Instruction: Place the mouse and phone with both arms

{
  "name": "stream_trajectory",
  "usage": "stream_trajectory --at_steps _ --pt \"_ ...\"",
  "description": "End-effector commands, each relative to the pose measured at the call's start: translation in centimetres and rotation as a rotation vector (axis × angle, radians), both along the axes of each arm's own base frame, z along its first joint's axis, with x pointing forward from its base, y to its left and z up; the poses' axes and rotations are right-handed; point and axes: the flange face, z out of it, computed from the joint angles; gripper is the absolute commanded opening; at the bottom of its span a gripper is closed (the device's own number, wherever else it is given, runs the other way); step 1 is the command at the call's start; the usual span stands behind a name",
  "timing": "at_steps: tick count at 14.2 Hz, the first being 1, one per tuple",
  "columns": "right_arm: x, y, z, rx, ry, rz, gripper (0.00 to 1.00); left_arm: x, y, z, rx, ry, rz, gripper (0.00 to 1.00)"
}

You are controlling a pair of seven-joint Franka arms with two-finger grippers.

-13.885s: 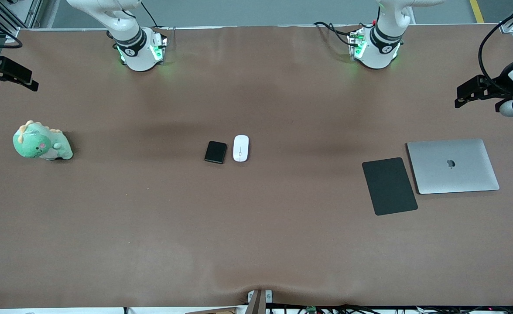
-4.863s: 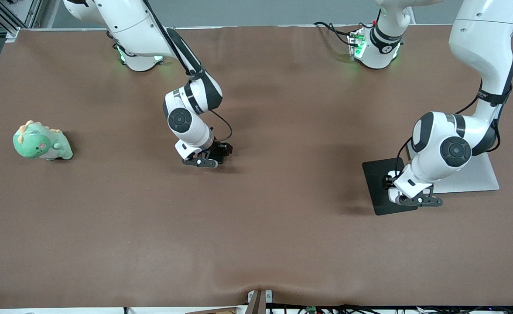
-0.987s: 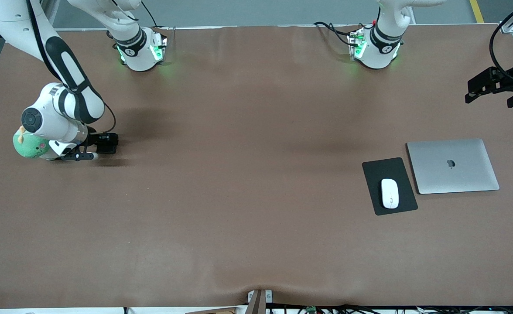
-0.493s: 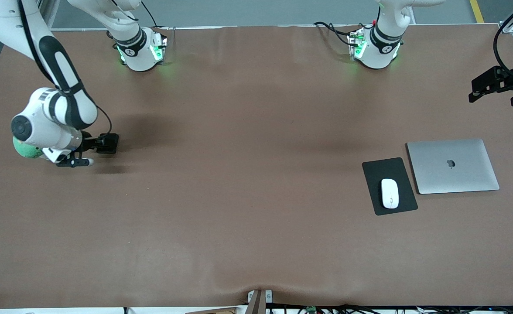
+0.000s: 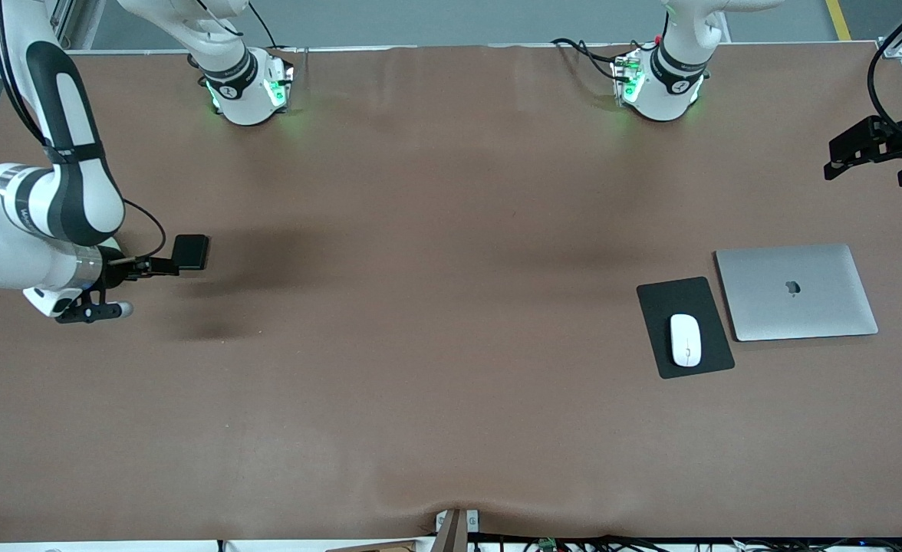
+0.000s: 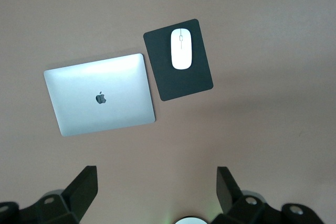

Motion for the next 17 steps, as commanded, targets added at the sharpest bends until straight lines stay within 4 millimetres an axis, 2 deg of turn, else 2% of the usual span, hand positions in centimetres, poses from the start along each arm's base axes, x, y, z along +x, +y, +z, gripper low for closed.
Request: stream_trajectory --at_steps 1,4,7,10,12,14,16,17 --pt "2.0 0.1 3.7 -0.011 -0.011 0.020 1.00 -0.6 -0.3 0.7 -0.013 0.001 -0.011 1.00" --pt "4.1 1.9 7.4 -0.013 -0.080 0.047 1.00 -0.6 -0.8 0.9 -0.011 -0.004 -0.018 1.00" --pt "6.4 3.5 12.8 -0.022 -0.143 0.083 1.00 -0.6 -0.3 0.9 -0.010 -0.004 -0.017 1.00" --pt "8.6 3.6 18.1 -0.014 -0.106 0.105 1.00 -0.6 -0.3 0.7 -0.011 0.001 -0.006 1.00" --pt "8.5 4.3 21.5 -0.015 -0.087 0.123 1.00 -0.6 -0.1 0.7 -0.013 0.001 -0.003 1.00" --pt "7.9 3.8 22.3 -0.015 -0.061 0.115 1.00 -0.6 -0.2 0.6 -0.011 0.001 0.000 1.00" --pt "6.9 2.3 22.8 -0.008 -0.017 0.079 1.00 -0.4 -0.6 -0.3 -0.010 0.017 0.023 1.00" --pt "6.1 1.9 23.9 -0.001 -0.004 0.073 1.00 -0.4 -0.9 -0.9 -0.008 0.027 0.049 1.00"
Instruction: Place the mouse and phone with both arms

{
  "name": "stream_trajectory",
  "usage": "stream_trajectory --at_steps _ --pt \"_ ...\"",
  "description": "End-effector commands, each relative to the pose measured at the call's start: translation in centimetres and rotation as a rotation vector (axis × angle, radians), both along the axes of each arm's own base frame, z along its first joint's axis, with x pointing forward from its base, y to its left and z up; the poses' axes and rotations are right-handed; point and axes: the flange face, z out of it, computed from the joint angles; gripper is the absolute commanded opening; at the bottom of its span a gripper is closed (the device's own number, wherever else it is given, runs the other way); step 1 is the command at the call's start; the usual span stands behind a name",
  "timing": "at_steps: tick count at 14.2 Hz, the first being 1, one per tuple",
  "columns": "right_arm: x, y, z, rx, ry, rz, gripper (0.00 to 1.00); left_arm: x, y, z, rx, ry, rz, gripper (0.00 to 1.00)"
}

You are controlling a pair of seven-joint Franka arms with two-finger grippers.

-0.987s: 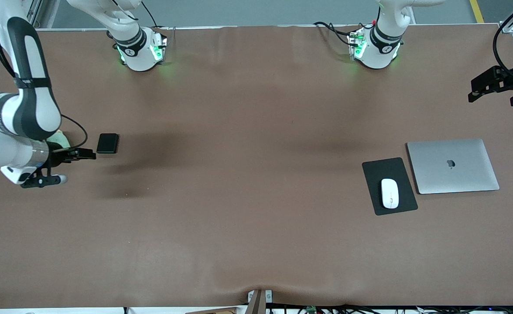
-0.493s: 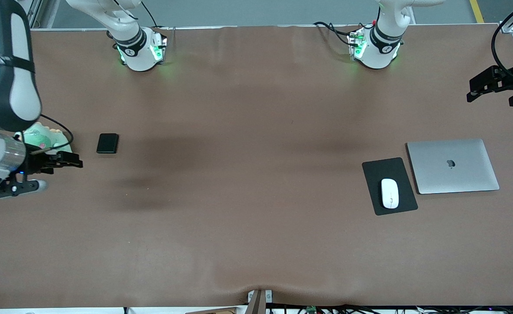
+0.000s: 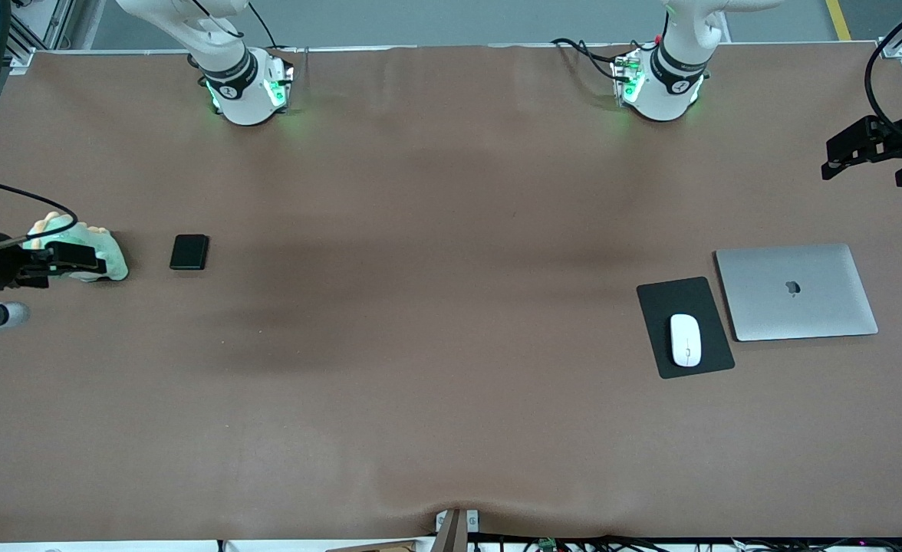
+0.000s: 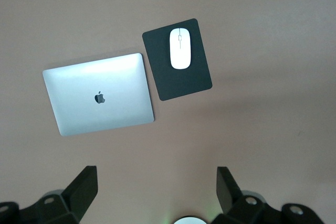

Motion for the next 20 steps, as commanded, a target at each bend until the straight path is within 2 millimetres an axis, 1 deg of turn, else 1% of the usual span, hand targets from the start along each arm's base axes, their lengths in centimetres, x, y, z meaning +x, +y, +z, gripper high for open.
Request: stream_trajectory --at_steps 1,3,5,6,7,8,9,11,13,15,18,19,20 --pt "-1.8 -1.4 2.8 -0.002 0.047 -0.024 1.00 -0.3 -1.3 -1.1 -0.007 0.025 0.036 1.00" --pt "-3.8 -0.1 6.5 -0.006 0.017 -0.024 1.00 0.1 -1.5 -1.7 -0.008 0.018 0.036 1.00" --pt "-6.0 1.5 9.9 -0.028 -0.013 -0.112 1.00 0.1 -1.6 -1.5 -0.008 0.012 0.048 1.00" --pt "-7.5 2.6 11.6 -0.039 -0.018 -0.159 1.00 0.1 -1.3 -1.4 -0.007 0.007 0.053 1.00" --pt "-8.7 3.7 12.1 -0.051 -0.022 -0.170 1.00 0.2 -1.2 -1.4 -0.008 0.002 0.056 1.00" --pt "-9.7 4.1 13.2 -0.083 -0.049 -0.166 1.00 0.2 -1.1 -1.5 -0.008 0.002 0.057 1.00" --pt "-10.4 3.9 14.0 -0.092 -0.059 -0.168 1.00 0.2 -1.0 -1.5 -0.008 0.002 0.059 1.00" --pt "-11.6 3.4 14.5 -0.089 -0.065 -0.175 1.00 0.3 -1.0 -1.4 -0.009 -0.004 0.059 1.00" --pt "-13.3 3.3 14.0 -0.086 -0.063 -0.176 1.00 0.3 -1.1 -1.3 -0.007 -0.008 0.057 1.00" --pt "-14.7 2.9 13.2 -0.081 -0.087 -0.185 1.00 0.7 -1.1 -1.2 -0.009 -0.036 0.054 1.00" --pt "-14.8 3.2 13.0 -0.091 -0.081 -0.183 1.00 0.8 -1.0 -1.2 -0.005 -0.038 0.039 1.00" --pt "-14.7 3.0 13.1 -0.093 -0.085 -0.186 1.00 0.8 -1.0 -1.1 -0.002 -0.039 0.037 1.00" --pt "-14.5 2.3 13.1 -0.095 -0.088 -0.200 1.00 0.8 -1.1 -0.9 -0.001 -0.042 0.034 1.00"
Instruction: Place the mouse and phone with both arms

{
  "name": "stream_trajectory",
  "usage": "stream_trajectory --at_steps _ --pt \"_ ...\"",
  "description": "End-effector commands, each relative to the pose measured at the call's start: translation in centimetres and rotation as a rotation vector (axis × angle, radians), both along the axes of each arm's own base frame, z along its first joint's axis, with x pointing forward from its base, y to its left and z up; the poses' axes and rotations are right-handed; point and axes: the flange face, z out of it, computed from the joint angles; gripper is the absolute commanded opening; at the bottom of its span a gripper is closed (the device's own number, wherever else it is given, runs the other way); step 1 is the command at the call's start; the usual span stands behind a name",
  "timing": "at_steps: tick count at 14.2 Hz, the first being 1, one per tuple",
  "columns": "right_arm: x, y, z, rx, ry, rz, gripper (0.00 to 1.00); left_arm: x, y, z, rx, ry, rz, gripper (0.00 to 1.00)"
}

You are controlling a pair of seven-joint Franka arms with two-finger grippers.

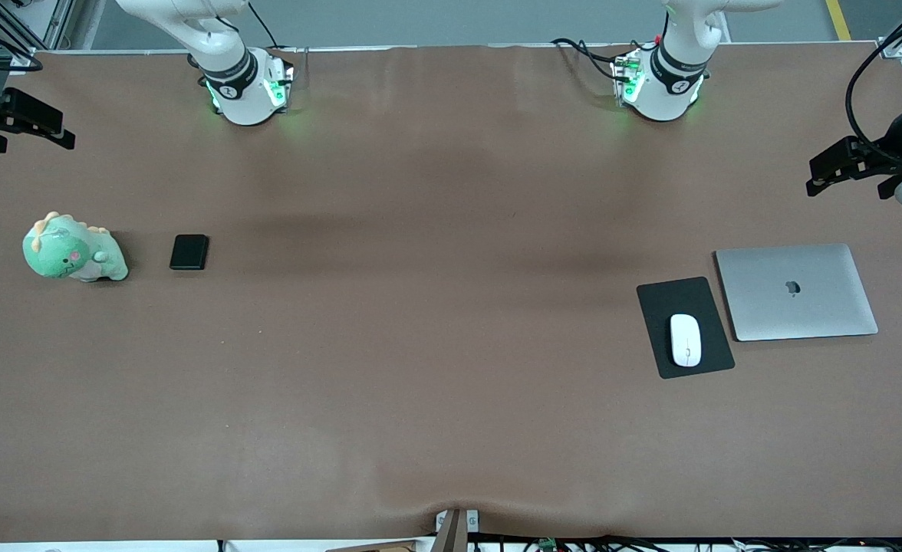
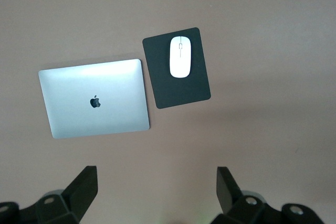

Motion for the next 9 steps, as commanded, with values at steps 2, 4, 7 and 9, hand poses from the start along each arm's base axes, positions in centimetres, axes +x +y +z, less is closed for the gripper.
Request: stream_trajectory --at_steps 2,4,7,9 --pt "-0.55 -1.44 0.55 -0.027 -0.026 -0.035 1.00 -0.10 0.04 0.54 -0.003 -0.017 -0.015 1.00" --pt "-0.52 -1.30 0.57 -0.029 -0.027 -0.031 1.00 -0.19 0.05 0.71 -0.003 -0.020 -0.015 1.00" --pt "-0.49 -1.42 0.48 -0.049 -0.023 -0.026 1.00 -0.35 -0.03 0.94 -0.003 -0.023 -0.017 1.00" --pt "-0.46 -1.22 0.49 -0.053 -0.025 -0.022 1.00 -0.35 0.05 0.94 -0.003 -0.023 -0.015 1.00"
